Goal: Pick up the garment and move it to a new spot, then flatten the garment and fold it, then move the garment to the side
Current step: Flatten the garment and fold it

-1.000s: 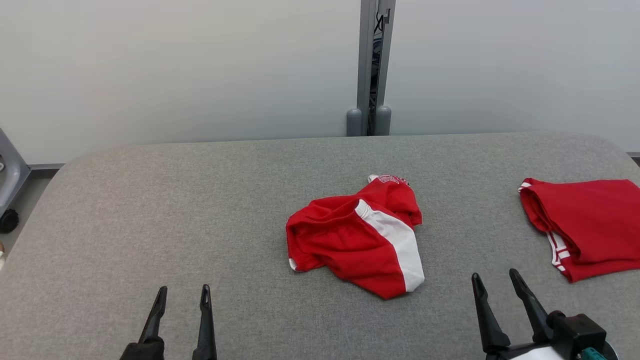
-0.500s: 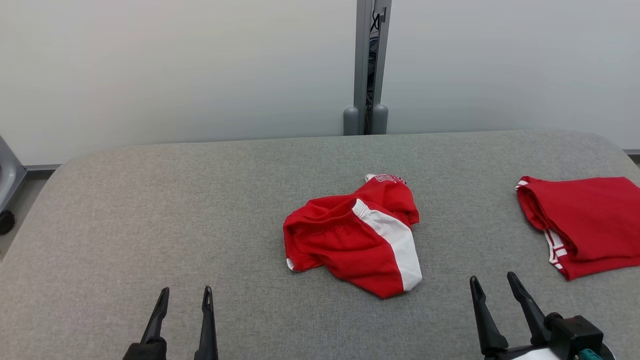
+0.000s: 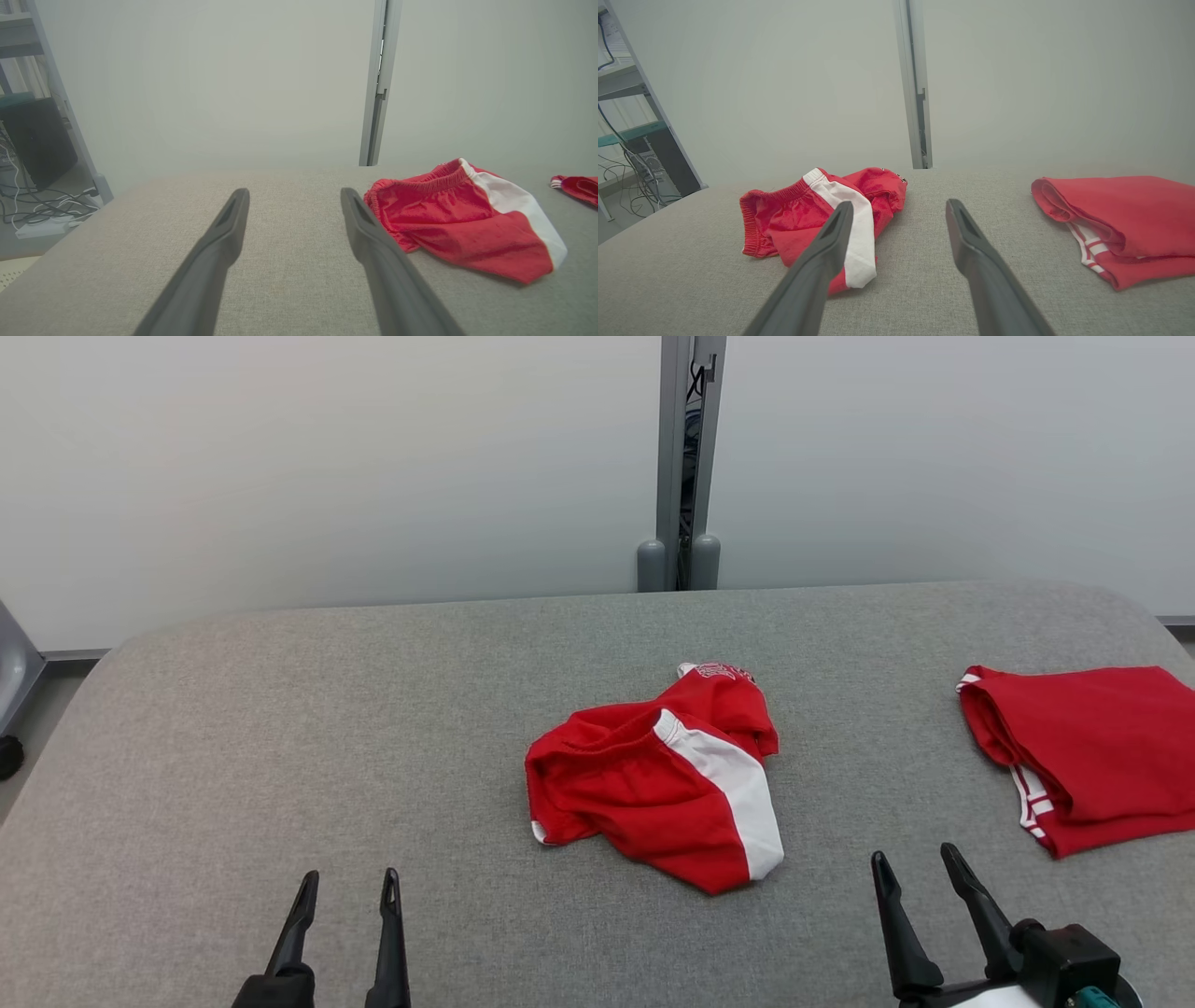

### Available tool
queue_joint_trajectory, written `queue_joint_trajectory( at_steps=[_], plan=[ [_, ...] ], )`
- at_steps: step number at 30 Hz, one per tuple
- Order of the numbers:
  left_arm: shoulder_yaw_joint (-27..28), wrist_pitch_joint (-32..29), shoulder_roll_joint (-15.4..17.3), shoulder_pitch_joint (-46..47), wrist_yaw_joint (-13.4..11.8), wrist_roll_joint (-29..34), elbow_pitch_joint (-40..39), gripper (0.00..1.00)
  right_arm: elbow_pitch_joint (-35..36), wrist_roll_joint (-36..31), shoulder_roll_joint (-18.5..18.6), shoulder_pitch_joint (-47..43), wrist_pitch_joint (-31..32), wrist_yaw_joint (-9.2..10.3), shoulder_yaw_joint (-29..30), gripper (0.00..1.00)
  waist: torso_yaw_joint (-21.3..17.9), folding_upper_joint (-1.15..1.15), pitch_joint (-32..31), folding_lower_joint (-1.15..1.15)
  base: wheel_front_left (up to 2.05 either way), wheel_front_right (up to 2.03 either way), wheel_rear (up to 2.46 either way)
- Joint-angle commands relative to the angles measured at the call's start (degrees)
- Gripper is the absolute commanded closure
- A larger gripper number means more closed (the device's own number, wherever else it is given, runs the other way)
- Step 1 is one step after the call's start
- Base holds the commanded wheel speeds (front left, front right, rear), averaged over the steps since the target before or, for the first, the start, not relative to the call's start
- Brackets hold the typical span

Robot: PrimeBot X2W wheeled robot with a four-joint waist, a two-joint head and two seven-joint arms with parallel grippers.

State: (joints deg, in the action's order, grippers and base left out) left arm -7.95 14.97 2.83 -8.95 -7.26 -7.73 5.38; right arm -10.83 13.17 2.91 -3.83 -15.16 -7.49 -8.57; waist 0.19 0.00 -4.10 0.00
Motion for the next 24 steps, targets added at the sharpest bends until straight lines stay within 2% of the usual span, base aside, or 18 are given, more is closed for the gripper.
queue_joint_trajectory(
  at_steps=[1,7,10,15,21,24],
  plan=[
    [0.2,0.2,0.2,0.6,-0.3,0.2,-0.2,0.0,0.0,0.0,0.1,-0.1,-0.1,-0.02,-0.1,0.0,-0.1,0.0,0.0,0.0,0.0,0.0,0.0],
    [0.0,0.2,0.2,1.1,0.1,0.6,0.3,0.0,-0.1,0.2,0.1,0.1,-0.1,-0.02,-0.1,0.0,-0.4,0.0,0.2,0.0,0.0,0.0,0.0],
    [-0.8,0.2,0.2,2.7,1.6,1.4,1.9,0.0,0.1,0.3,0.1,0.2,-0.1,-0.02,-0.2,0.0,-0.5,0.0,0.6,0.0,0.0,0.0,0.0],
    [-4.4,0.2,0.1,9.0,5.6,2.4,5.7,0.0,0.2,0.2,0.1,1.1,-0.1,-0.02,-0.8,0.0,-1.3,0.0,2.0,0.0,0.0,0.0,0.0],
    [-11.0,-0.1,0.2,19.1,8.9,-2.7,11.1,0.0,0.2,0.0,0.4,2.1,-0.1,-0.02,-1.1,0.0,-2.9,0.0,4.2,0.0,0.0,0.0,0.0],
    [-14.6,-3.2,0.2,24.2,9.9,-5.9,14.4,0.0,0.1,0.1,0.5,2.6,-0.1,-0.02,-1.6,0.0,-4.1,0.0,5.2,0.0,0.0,0.0,0.0]
  ],
)
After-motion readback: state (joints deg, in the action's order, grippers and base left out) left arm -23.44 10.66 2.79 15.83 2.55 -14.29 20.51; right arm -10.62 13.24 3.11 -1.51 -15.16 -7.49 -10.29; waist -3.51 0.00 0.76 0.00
